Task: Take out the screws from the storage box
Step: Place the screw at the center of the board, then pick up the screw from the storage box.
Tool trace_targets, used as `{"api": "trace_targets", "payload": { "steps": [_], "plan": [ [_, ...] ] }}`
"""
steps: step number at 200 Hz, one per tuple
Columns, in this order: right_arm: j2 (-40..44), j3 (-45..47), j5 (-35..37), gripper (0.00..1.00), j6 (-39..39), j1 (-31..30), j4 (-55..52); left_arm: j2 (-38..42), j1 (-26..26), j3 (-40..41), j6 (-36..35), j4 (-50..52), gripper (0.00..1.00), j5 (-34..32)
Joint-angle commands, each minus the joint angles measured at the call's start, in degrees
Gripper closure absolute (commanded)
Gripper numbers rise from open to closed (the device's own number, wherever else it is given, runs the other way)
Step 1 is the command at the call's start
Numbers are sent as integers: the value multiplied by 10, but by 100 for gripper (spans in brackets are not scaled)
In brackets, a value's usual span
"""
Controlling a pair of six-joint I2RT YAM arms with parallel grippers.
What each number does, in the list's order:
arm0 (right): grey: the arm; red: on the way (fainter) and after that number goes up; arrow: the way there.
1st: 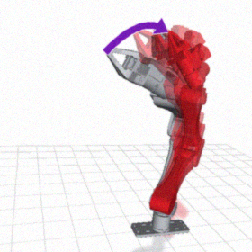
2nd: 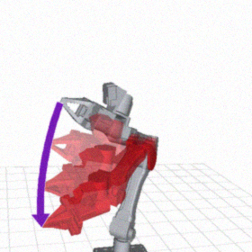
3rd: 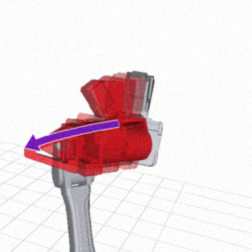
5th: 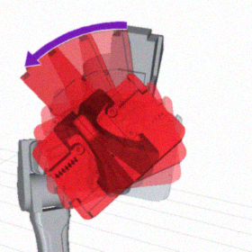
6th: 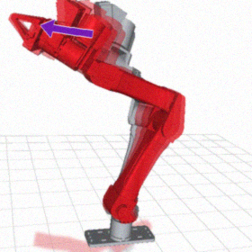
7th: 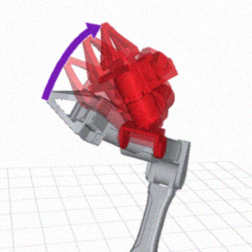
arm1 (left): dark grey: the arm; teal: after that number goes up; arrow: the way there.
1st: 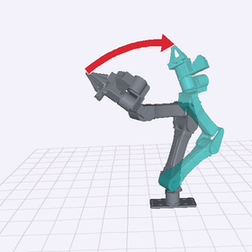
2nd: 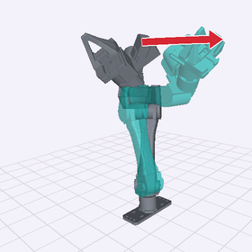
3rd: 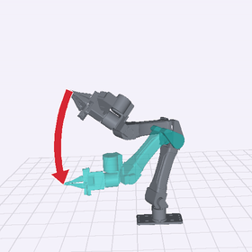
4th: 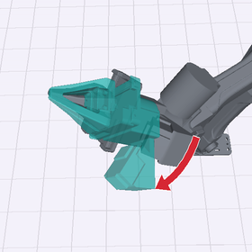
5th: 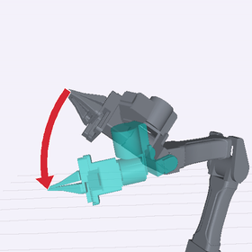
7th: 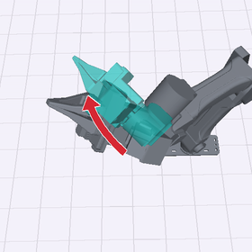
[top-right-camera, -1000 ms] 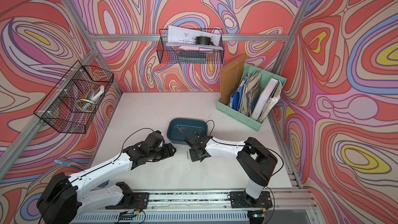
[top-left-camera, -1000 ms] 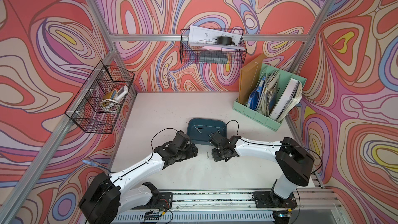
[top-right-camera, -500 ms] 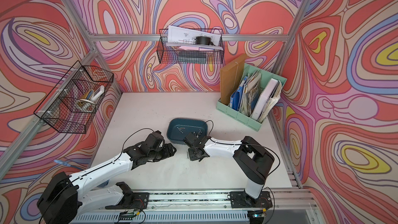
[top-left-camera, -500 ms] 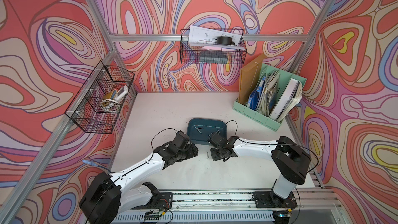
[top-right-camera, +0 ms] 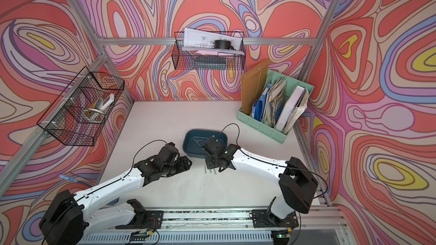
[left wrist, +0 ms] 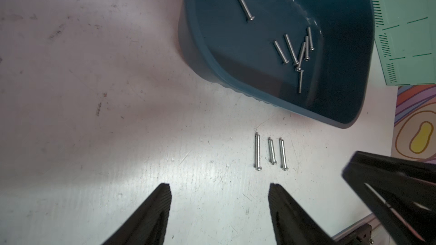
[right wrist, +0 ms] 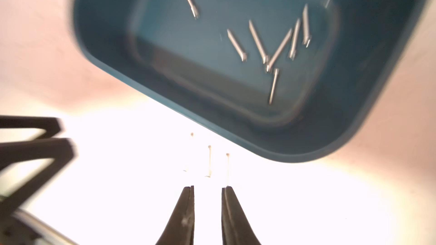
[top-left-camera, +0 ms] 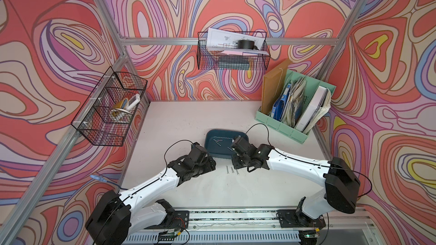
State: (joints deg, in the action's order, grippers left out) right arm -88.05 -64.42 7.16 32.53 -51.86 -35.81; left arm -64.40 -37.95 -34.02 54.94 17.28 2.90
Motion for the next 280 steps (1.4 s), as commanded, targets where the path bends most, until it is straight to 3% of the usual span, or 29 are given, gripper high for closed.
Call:
{"api": "trace_targets", "payload": {
  "steps": [1,56,97,228,280],
  "plan": [
    [-12,-68,34,76,-50,2,-38,9,-4,-13,-4,21,28,-35],
    [-225,-289,-19,74,-100,59,-75,-3,-3,-20,-9,25,28,-76],
    [-340,-362,-54,74,-126,87,-55,-21,2,-18,-9,25,27,-90],
    [-474,-461,-72,82,-164,92,-31,-23,35,10,-9,-1,27,-82],
    [-491,-477,-67,83,-169,92,-30,-12,37,21,-4,-4,27,-78]
  ]
}}
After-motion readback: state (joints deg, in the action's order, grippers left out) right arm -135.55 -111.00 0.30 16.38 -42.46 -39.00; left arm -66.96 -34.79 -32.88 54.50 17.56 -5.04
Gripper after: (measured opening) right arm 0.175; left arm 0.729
